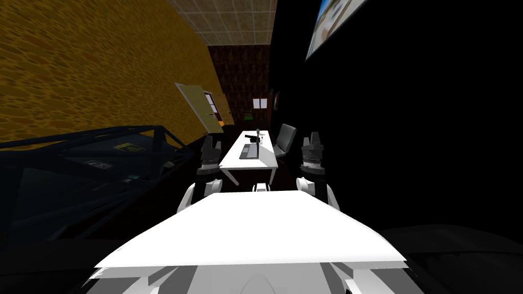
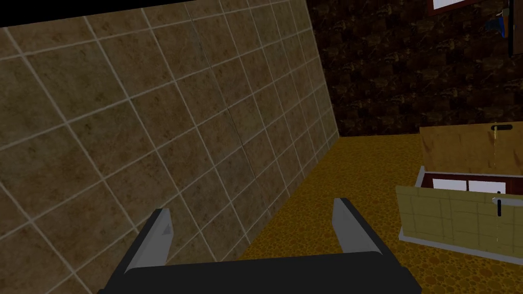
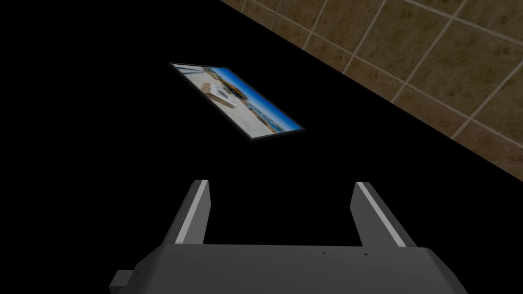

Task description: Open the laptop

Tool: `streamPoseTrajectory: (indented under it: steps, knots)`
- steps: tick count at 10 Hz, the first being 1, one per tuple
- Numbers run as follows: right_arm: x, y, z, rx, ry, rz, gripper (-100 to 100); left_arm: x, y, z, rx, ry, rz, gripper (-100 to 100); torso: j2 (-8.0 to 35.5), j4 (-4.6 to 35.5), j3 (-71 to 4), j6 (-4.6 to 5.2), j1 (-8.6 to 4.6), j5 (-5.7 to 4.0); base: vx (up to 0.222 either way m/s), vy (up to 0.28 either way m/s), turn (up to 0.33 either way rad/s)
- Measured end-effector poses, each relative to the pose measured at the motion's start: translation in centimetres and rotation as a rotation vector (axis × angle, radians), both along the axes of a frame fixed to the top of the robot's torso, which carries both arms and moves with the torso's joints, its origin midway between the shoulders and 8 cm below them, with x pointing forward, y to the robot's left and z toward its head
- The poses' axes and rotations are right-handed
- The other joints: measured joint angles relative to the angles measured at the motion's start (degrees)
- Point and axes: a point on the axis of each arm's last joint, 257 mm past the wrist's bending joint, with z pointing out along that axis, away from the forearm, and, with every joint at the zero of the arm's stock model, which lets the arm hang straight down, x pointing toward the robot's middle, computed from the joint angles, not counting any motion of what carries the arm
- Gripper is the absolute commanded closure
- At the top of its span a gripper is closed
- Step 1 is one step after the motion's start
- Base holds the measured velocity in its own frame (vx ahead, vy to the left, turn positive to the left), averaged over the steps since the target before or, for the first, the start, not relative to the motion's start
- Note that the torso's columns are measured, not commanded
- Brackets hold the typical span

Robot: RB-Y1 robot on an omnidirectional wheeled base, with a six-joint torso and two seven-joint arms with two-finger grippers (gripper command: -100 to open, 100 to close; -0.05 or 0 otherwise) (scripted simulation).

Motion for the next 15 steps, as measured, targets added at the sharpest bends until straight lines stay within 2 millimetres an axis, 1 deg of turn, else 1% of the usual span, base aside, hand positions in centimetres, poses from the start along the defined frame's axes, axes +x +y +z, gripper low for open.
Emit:
streamPoseTrajectory:
  steps: [3,4,7,8,10,15]
  knots:
    - [0.0,0.0,0.0,0.0,0.0,0.0,0,2.1,0.8,-2.6,0.043,0.087,0.051,-100,0.0,0.0,0.0,0.0,0.12,0.04,0.033,-0.152,-0.002]
    - [0.0,0.0,0.0,0.0,0.0,0.0,0,3.0,1.5,-3.7,0.058,0.121,0.073,-100,0.1,0.0,0.0,0.0,0.07,0.03,0.035,-0.163,-0.001]
    - [0.0,0.0,0.0,0.0,0.0,0.0,0,4.4,2.5,-6.4,0.094,0.205,0.125,-100,0.0,0.0,0.0,0.0,0.01,0.01,0.03,-0.168,-0.001]
    - [0.0,0.0,0.0,0.0,0.0,0.0,0,5.1,3.2,-7.2,0.107,0.231,0.143,-100,0.0,0.0,0.0,0.0,0.09,0.02,0.021,-0.118,-0.002]
    - [0.0,0.0,0.0,0.0,0.0,0.0,0,6.1,4.0,-8.2,0.13,0.278,0.172,-100,0.0,0.0,0.0,-0.01,0.17,0.06,0.027,-0.117,-0.003]
    - [0.0,0.0,0.0,0.0,0.0,0.0,0,8.1,6.3,-11.9,0.194,0.395,0.247,-100,0.0,0.0,0.0,0.0,0.06,0.01,0.021,-0.139,-0.002]
